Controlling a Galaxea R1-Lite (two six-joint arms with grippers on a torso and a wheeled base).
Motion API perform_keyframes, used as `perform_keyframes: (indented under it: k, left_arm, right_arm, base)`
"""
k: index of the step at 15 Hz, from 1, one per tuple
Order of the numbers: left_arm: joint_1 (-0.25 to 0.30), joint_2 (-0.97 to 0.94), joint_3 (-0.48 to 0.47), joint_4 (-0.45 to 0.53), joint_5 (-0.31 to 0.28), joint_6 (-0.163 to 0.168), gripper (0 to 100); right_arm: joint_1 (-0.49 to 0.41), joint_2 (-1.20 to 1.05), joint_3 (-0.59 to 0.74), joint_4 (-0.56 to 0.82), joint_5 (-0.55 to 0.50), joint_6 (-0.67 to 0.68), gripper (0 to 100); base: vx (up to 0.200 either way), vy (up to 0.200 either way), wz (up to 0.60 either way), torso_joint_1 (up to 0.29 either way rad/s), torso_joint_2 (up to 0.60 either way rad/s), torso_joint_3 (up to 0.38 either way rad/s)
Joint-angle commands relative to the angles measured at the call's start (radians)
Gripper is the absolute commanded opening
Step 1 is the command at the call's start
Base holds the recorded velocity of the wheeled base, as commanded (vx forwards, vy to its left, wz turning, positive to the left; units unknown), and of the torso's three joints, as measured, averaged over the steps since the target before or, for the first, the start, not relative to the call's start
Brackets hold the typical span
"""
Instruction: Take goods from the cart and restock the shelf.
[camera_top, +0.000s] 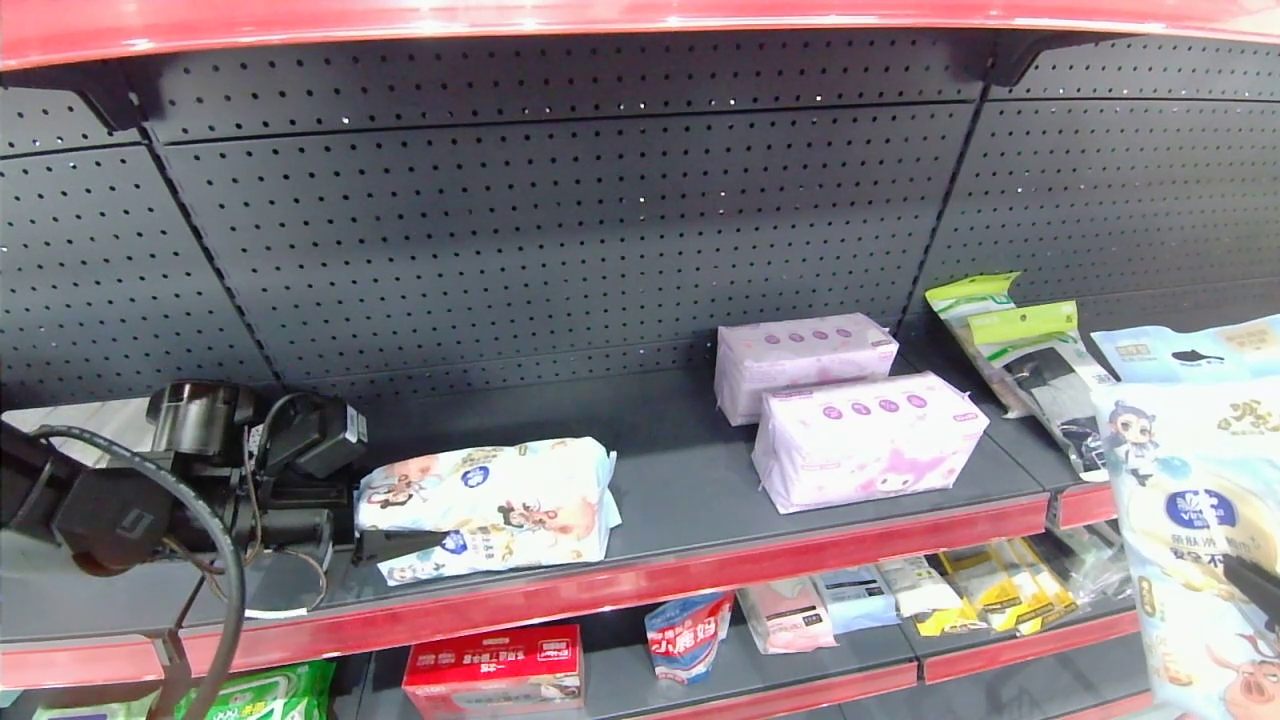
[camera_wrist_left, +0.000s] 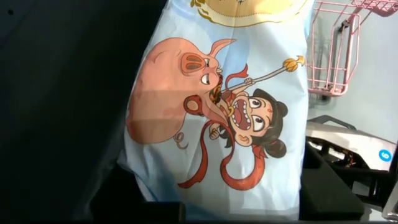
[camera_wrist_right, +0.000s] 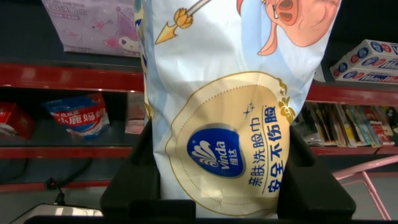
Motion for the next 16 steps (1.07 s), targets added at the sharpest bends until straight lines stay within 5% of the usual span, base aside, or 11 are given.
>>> perform_keyframes:
  k: [1,16]
  left_arm:
    - [0.000,0.006,0.007,0.000,0.000,0.000,0]
    - [-0.006,-0.004,0.033,-0.006,0.067,-0.005,0]
  right_arm:
    - [-0.001,0.005,-0.002,-0.001,0.000,0.000,0]
    - [-0.001,0.015,0.003,-0.001,0.002,0.001,0]
  base:
    - [0.000,0.000,0.00,0.000,0.00,0.000]
    - [0.000,0.000,0.00,0.000,0.00,0.000]
